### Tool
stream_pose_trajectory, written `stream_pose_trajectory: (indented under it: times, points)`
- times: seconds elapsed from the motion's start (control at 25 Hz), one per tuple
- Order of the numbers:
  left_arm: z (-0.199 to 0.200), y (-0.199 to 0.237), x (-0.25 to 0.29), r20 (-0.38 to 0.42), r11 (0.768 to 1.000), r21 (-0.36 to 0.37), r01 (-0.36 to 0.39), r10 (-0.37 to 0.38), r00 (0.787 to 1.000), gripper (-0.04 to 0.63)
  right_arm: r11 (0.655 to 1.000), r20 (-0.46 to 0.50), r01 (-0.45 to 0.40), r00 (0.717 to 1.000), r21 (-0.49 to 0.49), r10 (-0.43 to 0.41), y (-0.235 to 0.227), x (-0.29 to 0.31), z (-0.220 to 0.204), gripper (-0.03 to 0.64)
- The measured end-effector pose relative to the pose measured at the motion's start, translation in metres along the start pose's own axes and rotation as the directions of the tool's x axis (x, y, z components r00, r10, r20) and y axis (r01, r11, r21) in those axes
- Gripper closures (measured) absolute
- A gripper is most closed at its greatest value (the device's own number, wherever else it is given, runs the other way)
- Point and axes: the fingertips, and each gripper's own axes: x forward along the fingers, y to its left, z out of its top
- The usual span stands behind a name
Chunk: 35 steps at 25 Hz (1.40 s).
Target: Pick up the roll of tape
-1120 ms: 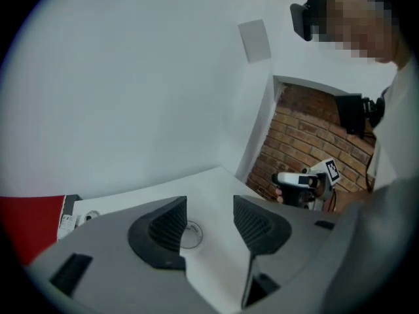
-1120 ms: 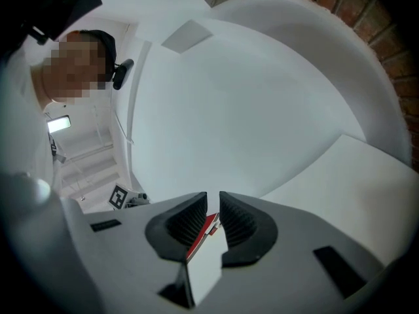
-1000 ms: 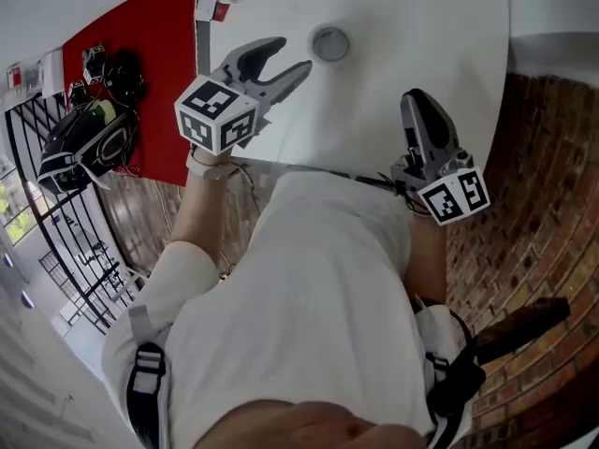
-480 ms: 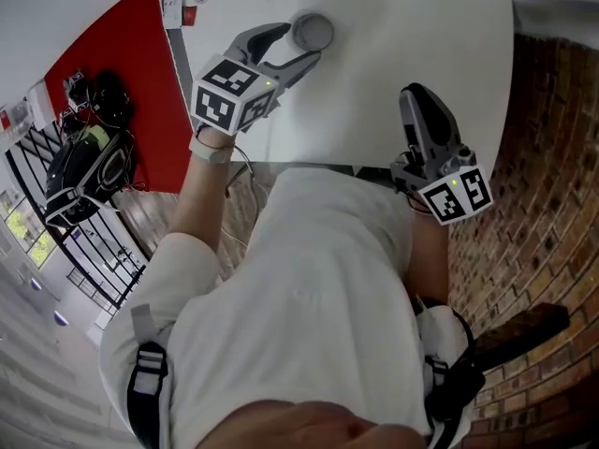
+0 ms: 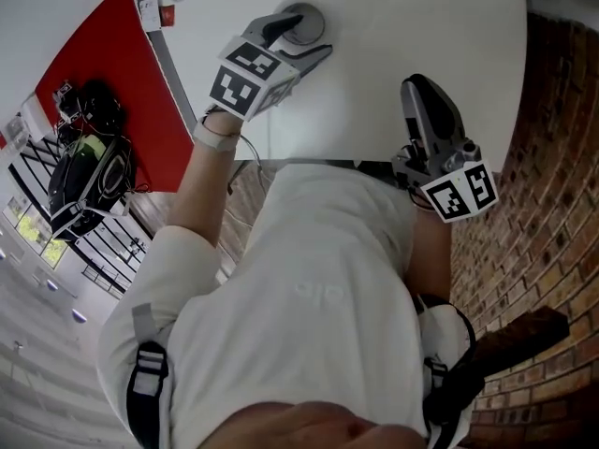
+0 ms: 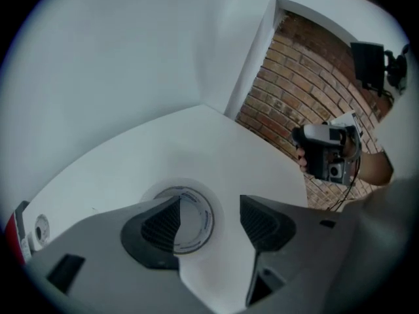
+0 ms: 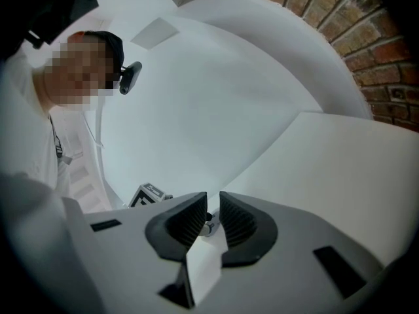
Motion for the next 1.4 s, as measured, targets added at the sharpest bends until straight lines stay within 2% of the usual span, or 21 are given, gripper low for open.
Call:
stream_pose_trajectory:
  times: [0.2,0.56,0.84,1.04,1.2,1.4]
  points:
    - [-0.011,0.007,0.023,-0.07,0.995,0.091,-0.032,0.039,0.997,0.324,1.0,0.0,0.001,1.0,0.008,-0.001,-0.008,0.005,-0.003,0.572]
    - [-0.019,-0.003,0.05,-0.16,0.982,0.187,0.007,0.023,0.987,0.324,0.999,0.002,0.017,1.0,0.032,-0.017,-0.022,0.004,-0.007,0.572]
    - [-0.027,-0.001,0.061,-0.251,0.965,0.263,-0.01,0.079,0.965,0.36,0.999,0.002,0.022,1.0,0.047,-0.022,-0.029,0.001,-0.011,0.572]
    - [-0.034,0.002,0.066,-0.325,0.954,0.297,-0.032,0.133,0.936,0.387,0.999,0.009,0.016,1.0,0.052,-0.016,-0.03,0.0,-0.012,0.572]
    - [-0.039,0.006,0.072,-0.396,0.945,0.326,-0.035,0.17,0.902,0.387,0.998,0.004,0.013,1.0,0.058,-0.014,-0.03,-0.001,-0.015,0.572]
    - [-0.049,0.01,0.077,-0.462,0.92,0.389,-0.048,0.24,0.854,0.399,0.998,0.005,0.01,1.0,0.063,-0.01,-0.029,-0.001,-0.016,0.572]
